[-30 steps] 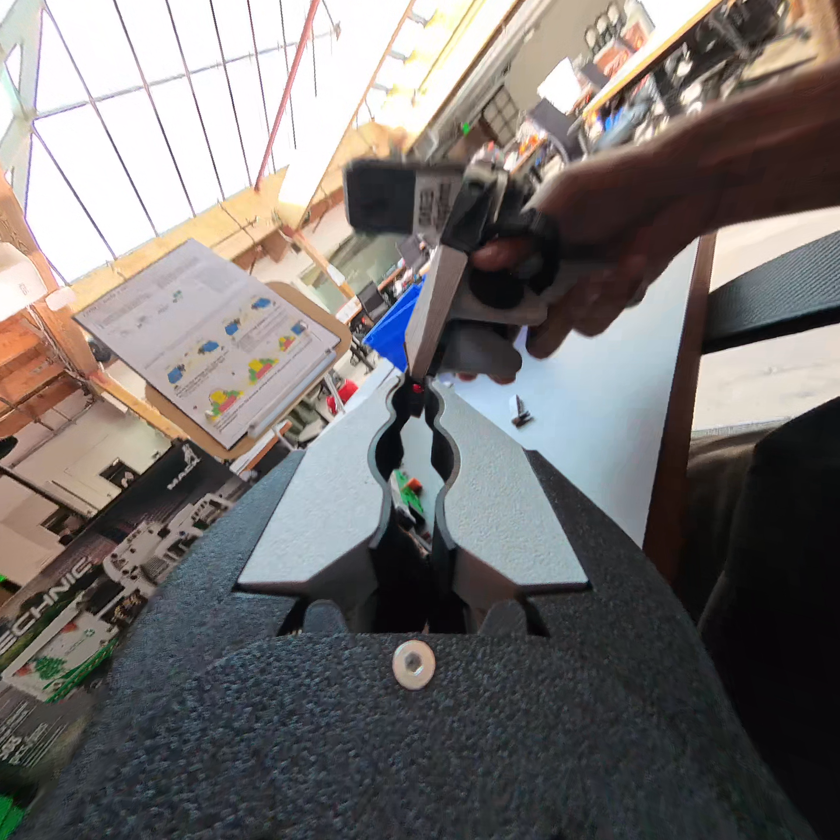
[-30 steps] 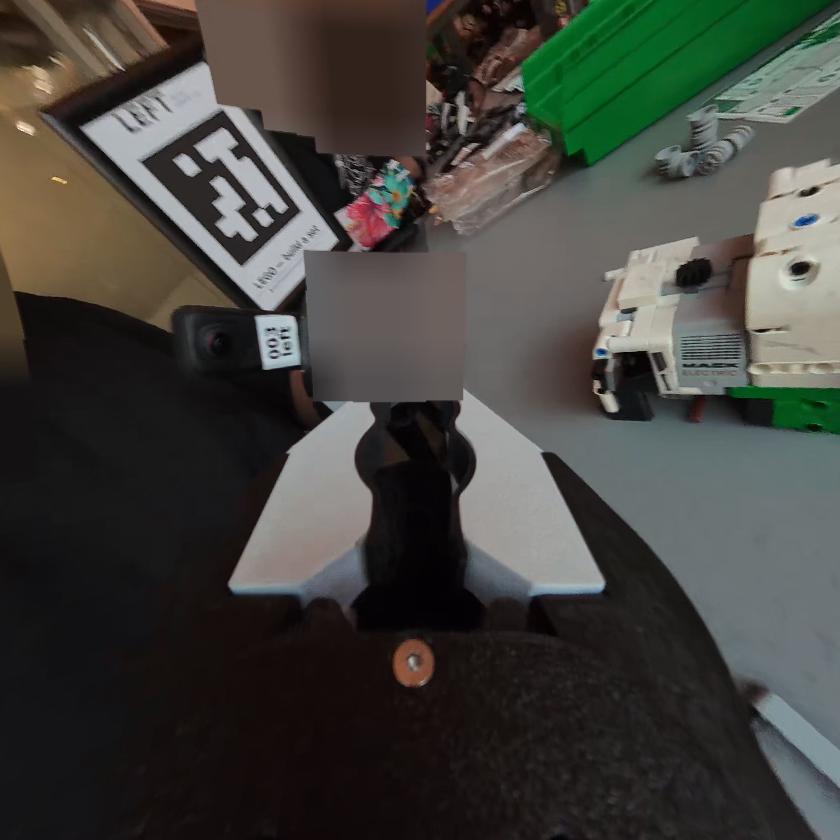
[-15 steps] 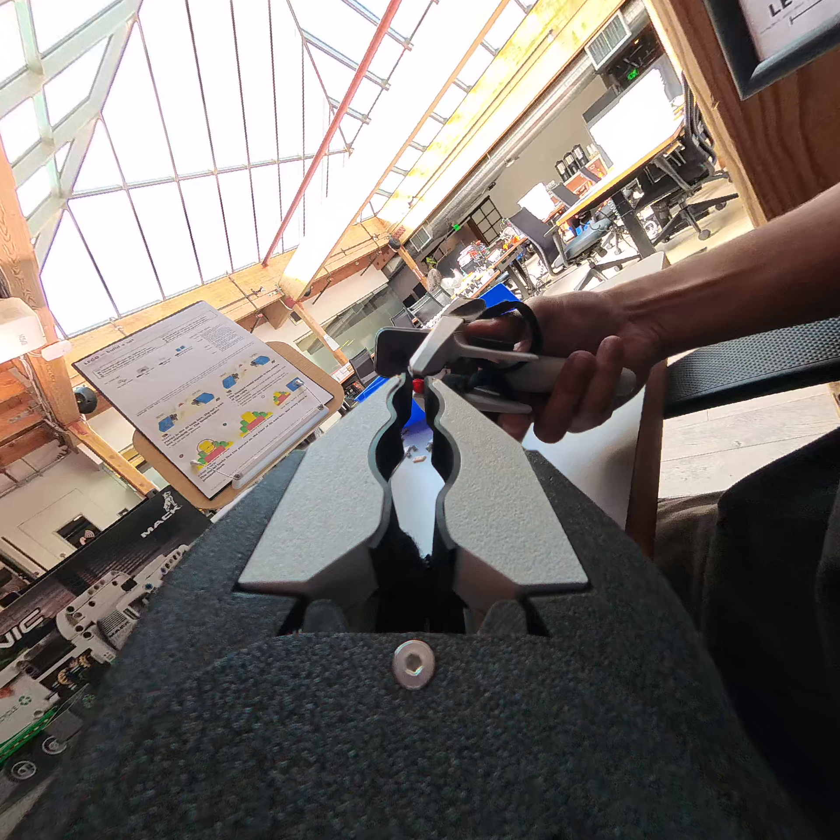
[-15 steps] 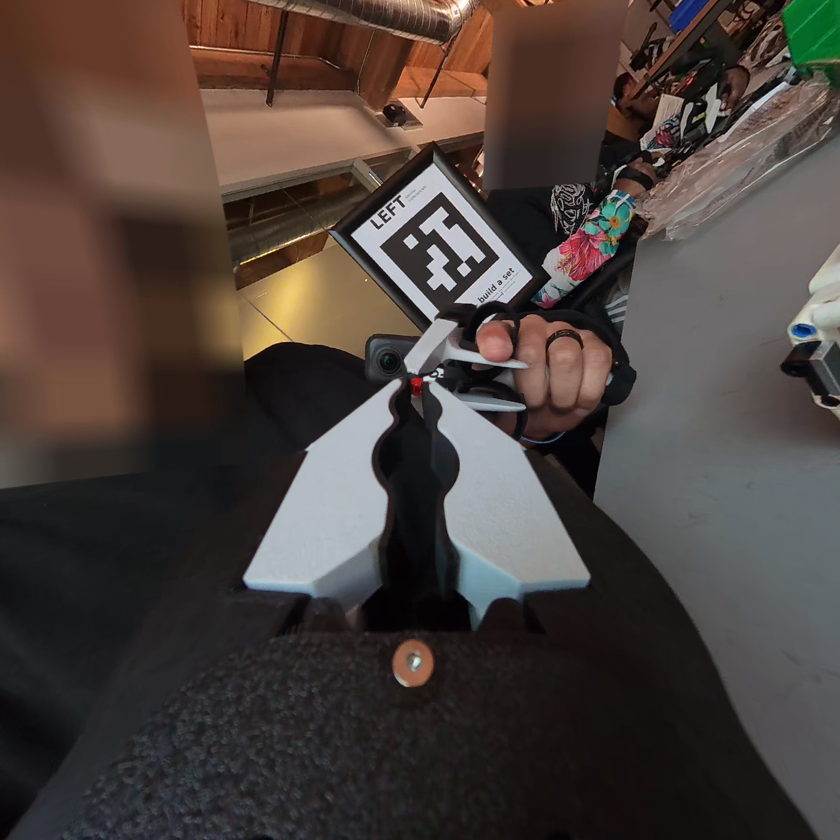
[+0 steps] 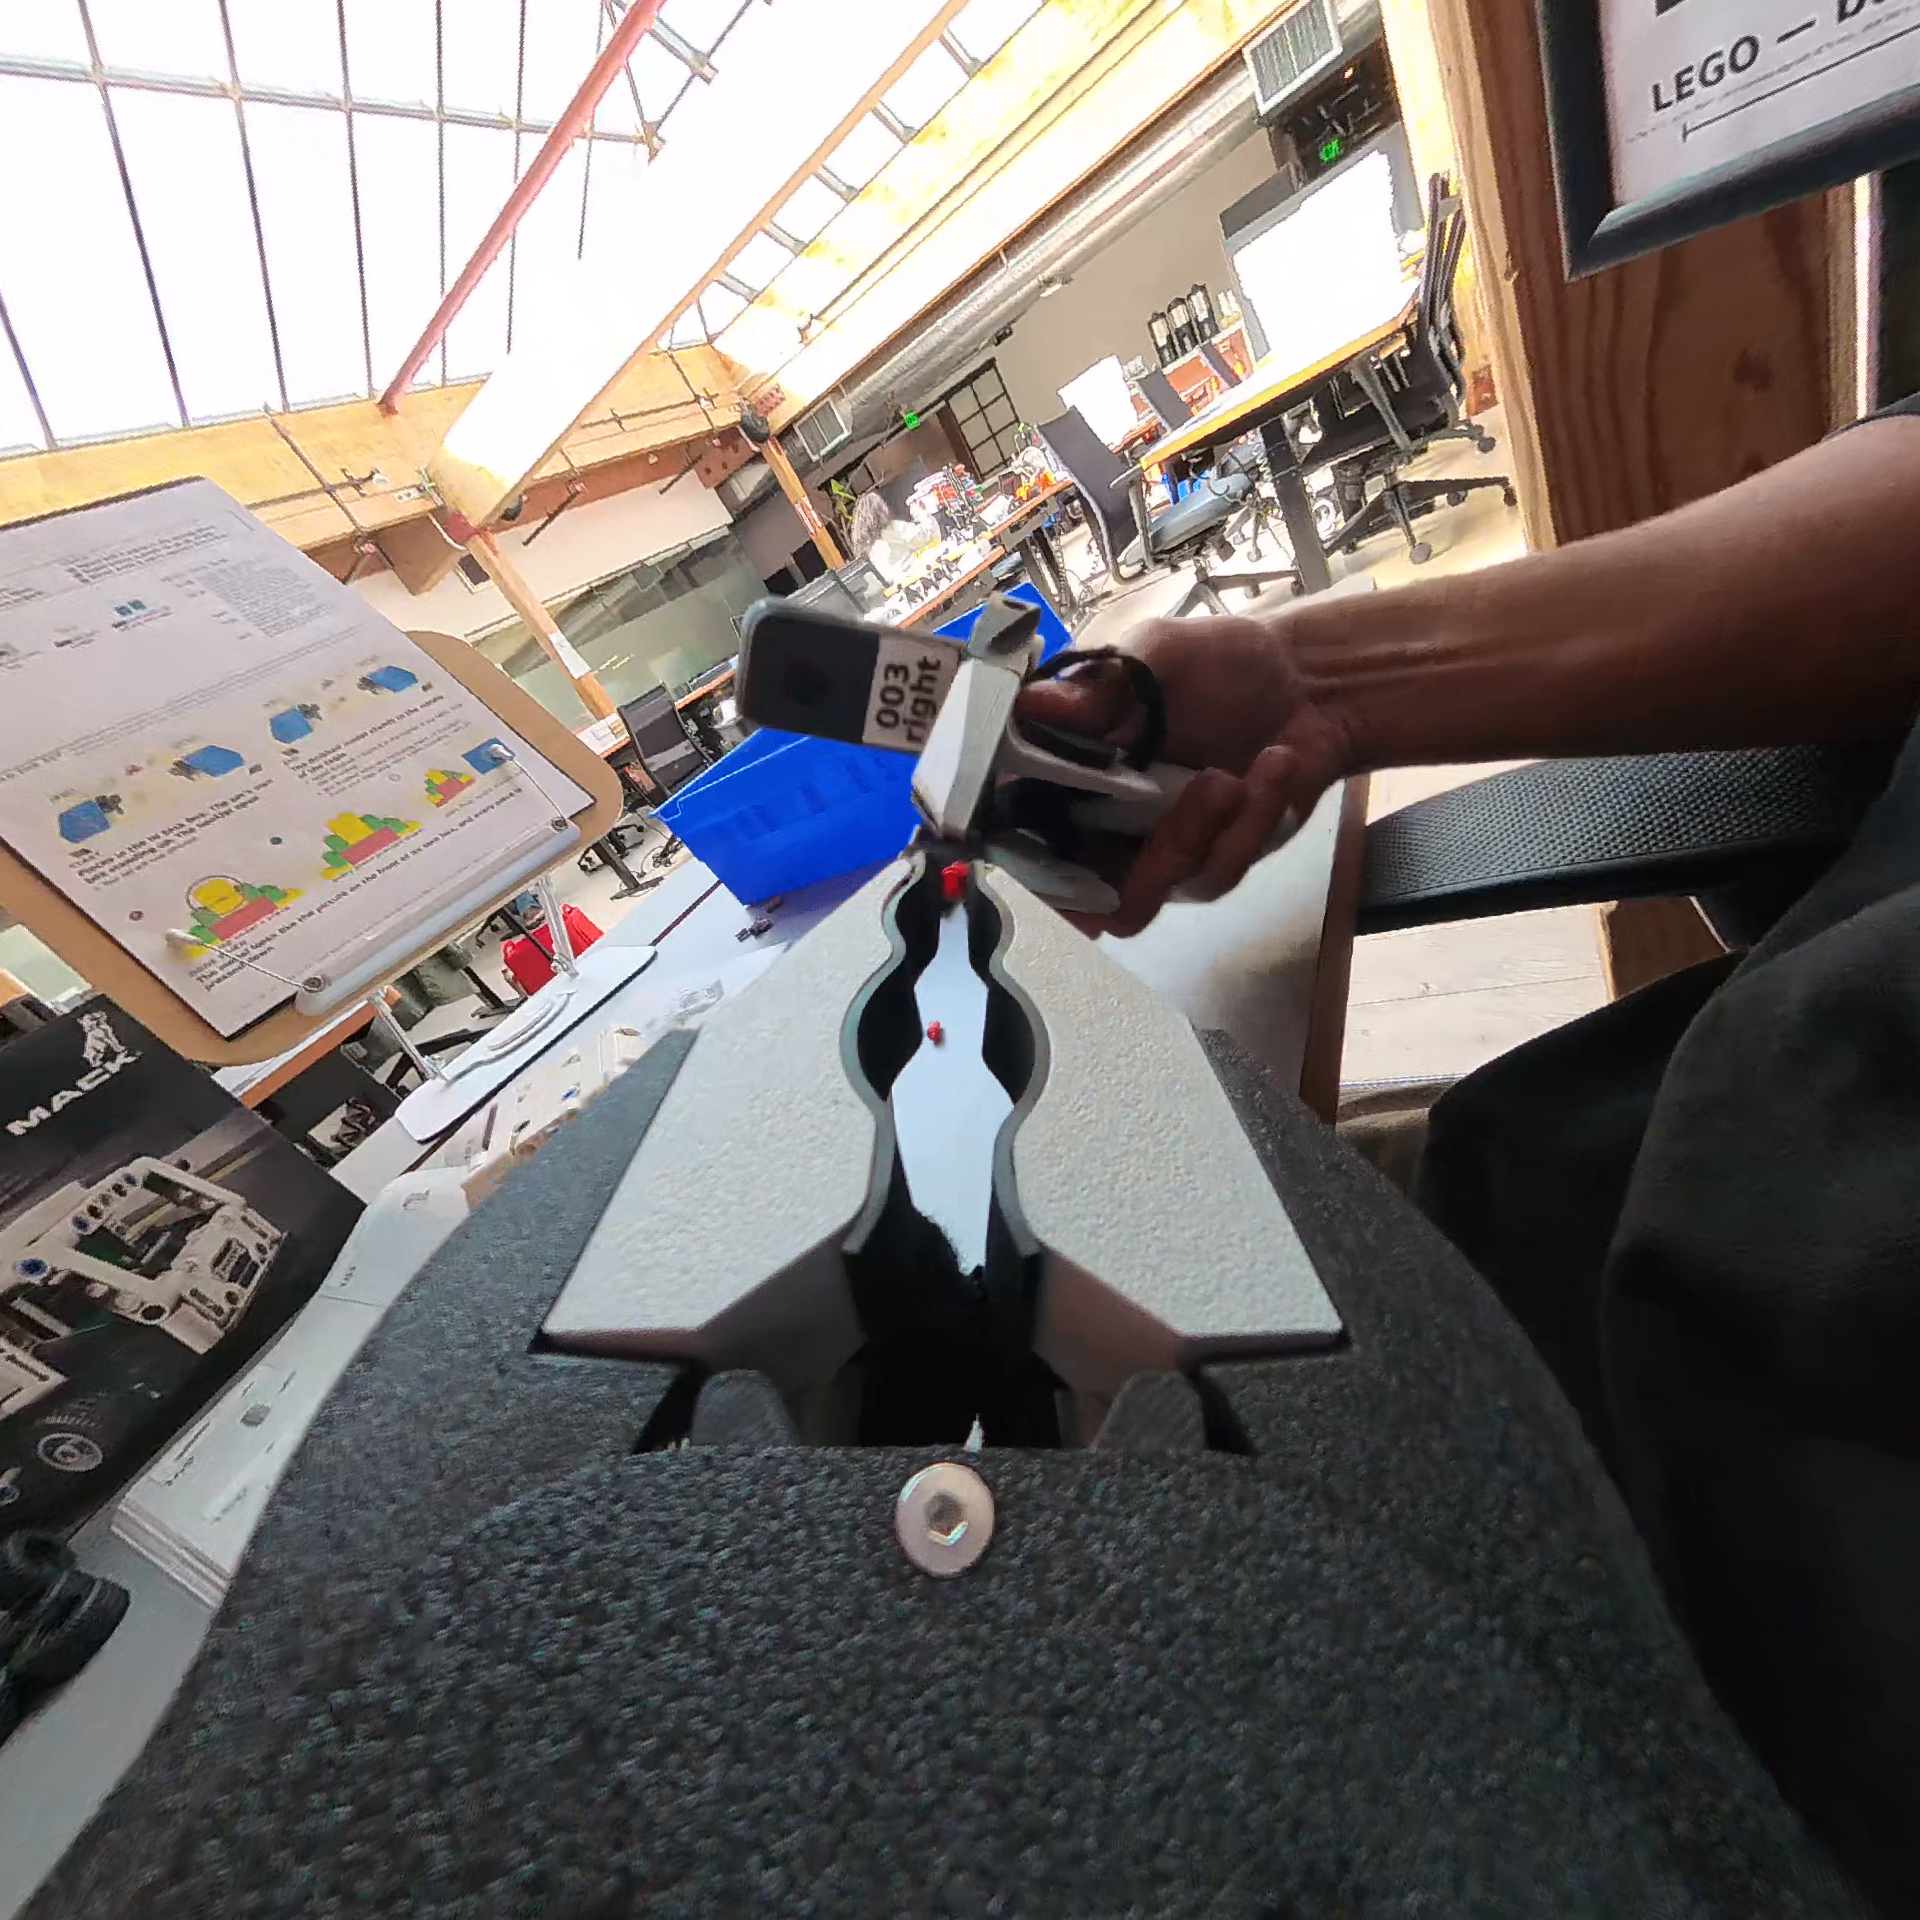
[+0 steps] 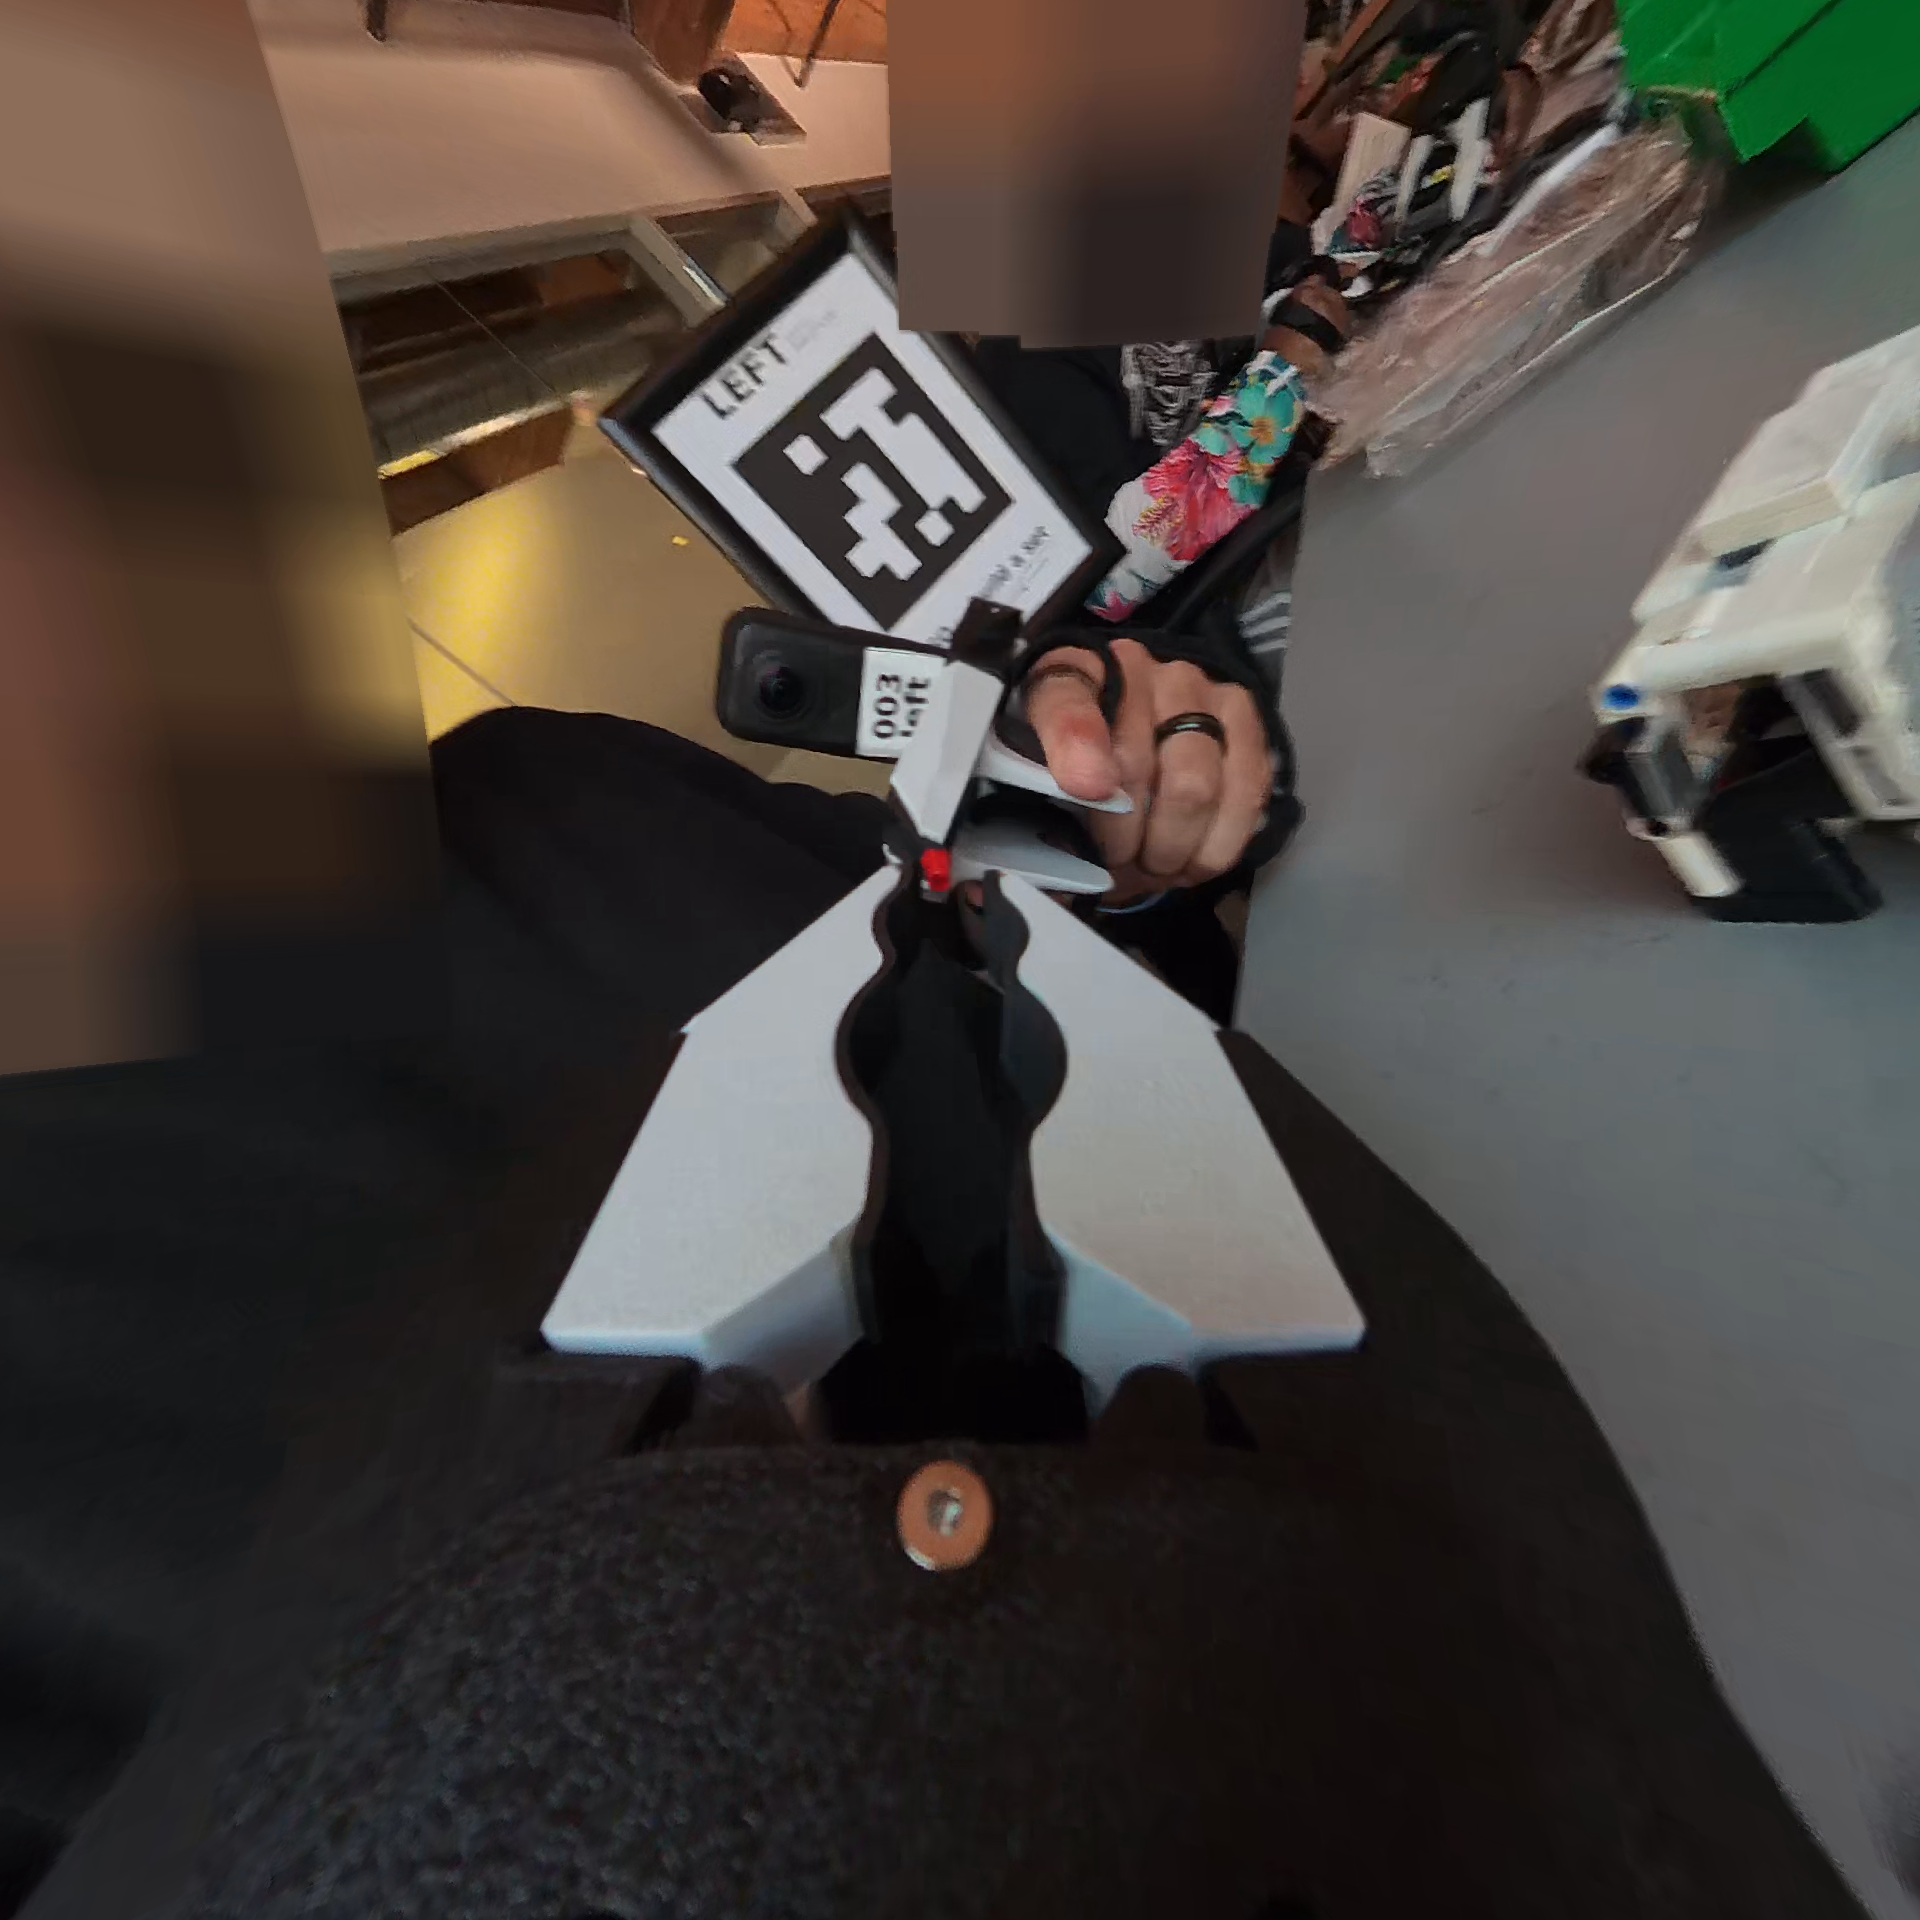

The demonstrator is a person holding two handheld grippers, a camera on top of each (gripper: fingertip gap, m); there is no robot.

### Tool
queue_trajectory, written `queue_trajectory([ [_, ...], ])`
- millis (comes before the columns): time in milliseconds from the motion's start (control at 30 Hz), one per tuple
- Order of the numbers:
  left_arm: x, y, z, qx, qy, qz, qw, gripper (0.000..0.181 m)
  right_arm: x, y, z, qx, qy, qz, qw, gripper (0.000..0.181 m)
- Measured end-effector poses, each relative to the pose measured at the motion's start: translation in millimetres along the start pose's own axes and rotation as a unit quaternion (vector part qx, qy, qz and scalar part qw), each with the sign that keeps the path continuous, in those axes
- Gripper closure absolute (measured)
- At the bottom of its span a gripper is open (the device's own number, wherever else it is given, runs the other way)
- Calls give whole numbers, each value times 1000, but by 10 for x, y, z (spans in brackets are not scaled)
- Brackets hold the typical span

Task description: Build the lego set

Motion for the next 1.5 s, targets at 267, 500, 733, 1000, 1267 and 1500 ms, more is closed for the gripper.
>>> queue_trajectory([
  [267,105,144,13,10,17,-88,996,178,65,-411,-1386,427,90,-233,869,157],
  [500,222,208,167,35,52,-150,987,178,130,-537,-1239,337,152,-281,886,156],
  [733,260,292,293,49,96,-199,974,178,92,-614,-1062,330,239,-363,838,158],
  [1000,316,389,416,70,138,-236,959,177,69,-601,-776,310,304,-443,784,175],
  [1267,298,612,310,46,157,-312,936,177,-145,-260,-197,339,243,-768,486,174],
  [1500,248,536,105,7,188,-302,934,177,201,-317,-125,263,246,-731,579,174],
])
Point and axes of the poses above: each gripper's, where its closed fingertips meet, z out along the fingers, x out of its underside, y = z × x across the jaws, the point moved 8 cm from there along -z, back along the fingers, and after that the axes turned 10 degrees about x, right-handed, at the moved point
